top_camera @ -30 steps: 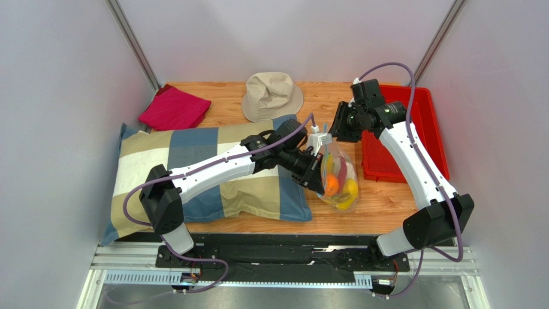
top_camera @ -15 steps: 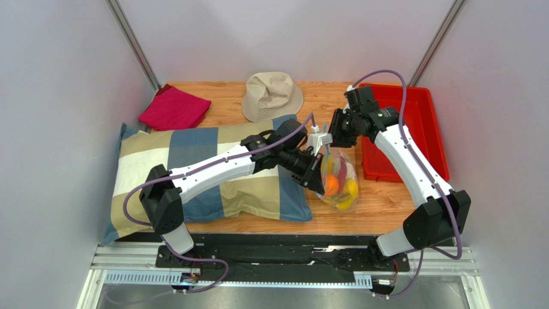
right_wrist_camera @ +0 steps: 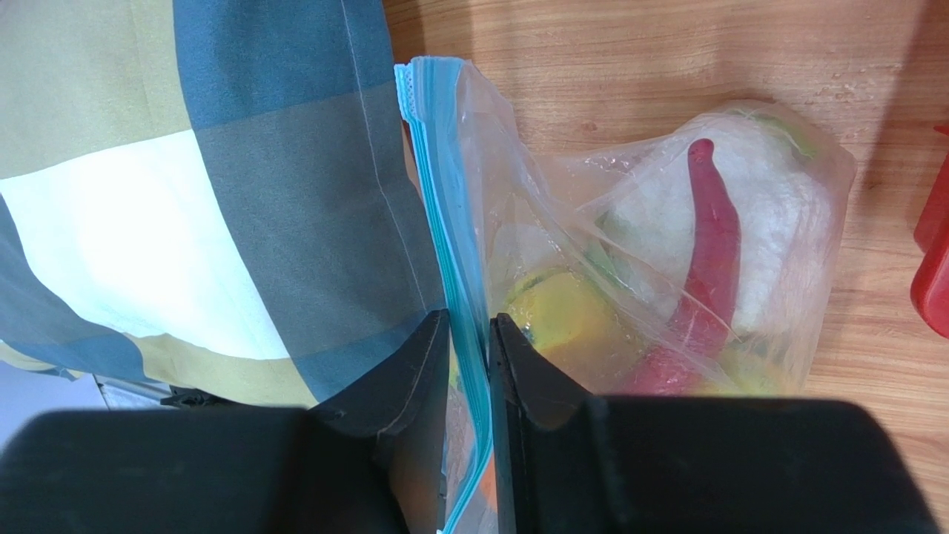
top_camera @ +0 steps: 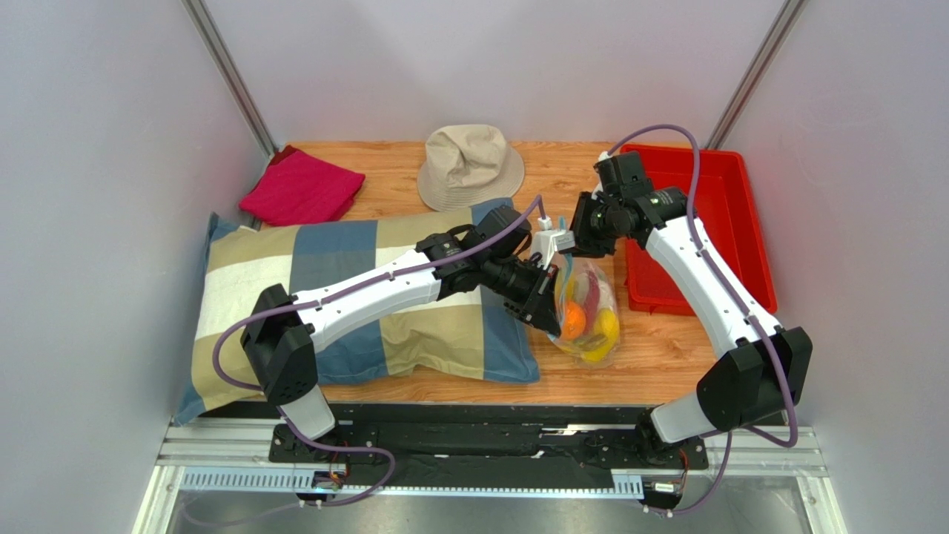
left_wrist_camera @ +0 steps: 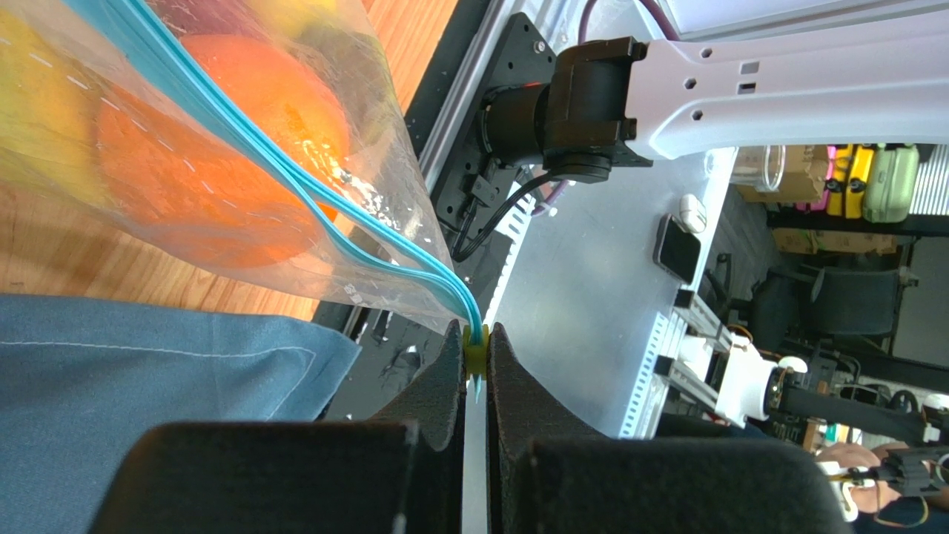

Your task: Open the zip-top bag and remove the fake food

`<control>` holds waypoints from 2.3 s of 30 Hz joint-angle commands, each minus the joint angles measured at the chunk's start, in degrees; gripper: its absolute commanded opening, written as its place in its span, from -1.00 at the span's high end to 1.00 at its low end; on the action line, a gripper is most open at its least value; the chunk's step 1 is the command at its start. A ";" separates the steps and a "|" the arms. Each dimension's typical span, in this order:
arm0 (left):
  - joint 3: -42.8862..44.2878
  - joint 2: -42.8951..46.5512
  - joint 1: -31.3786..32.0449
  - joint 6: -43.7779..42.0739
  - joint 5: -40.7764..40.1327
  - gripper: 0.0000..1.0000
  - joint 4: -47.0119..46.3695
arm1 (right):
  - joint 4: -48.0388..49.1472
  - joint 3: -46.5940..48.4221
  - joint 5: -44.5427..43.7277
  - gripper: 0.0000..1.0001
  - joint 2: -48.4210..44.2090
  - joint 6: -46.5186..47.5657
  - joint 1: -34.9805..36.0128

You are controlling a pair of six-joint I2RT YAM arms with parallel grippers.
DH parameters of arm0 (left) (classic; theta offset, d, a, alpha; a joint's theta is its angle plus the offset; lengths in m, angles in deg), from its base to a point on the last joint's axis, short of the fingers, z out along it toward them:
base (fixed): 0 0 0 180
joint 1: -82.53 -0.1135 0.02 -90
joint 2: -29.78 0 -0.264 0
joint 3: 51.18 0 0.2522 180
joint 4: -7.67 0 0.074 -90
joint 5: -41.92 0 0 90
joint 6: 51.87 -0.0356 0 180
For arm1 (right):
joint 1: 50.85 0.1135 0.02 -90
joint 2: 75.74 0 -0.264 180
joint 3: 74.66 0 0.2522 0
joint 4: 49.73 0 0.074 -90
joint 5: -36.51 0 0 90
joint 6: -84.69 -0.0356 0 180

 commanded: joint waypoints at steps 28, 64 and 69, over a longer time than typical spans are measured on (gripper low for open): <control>1.95 0.51 0.24 -2.77 2.43 1.00 0.08 | 0.15 2.82 -2.40 0.44 -2.34 -0.89 0.18; 18.74 -5.65 -7.67 7.70 -18.39 0.30 11.85 | -0.20 -2.98 6.48 1.00 -11.74 -4.76 1.41; 16.10 -0.55 -7.67 3.13 -26.98 0.09 15.62 | -0.99 -3.16 6.48 1.00 -11.92 -3.71 1.41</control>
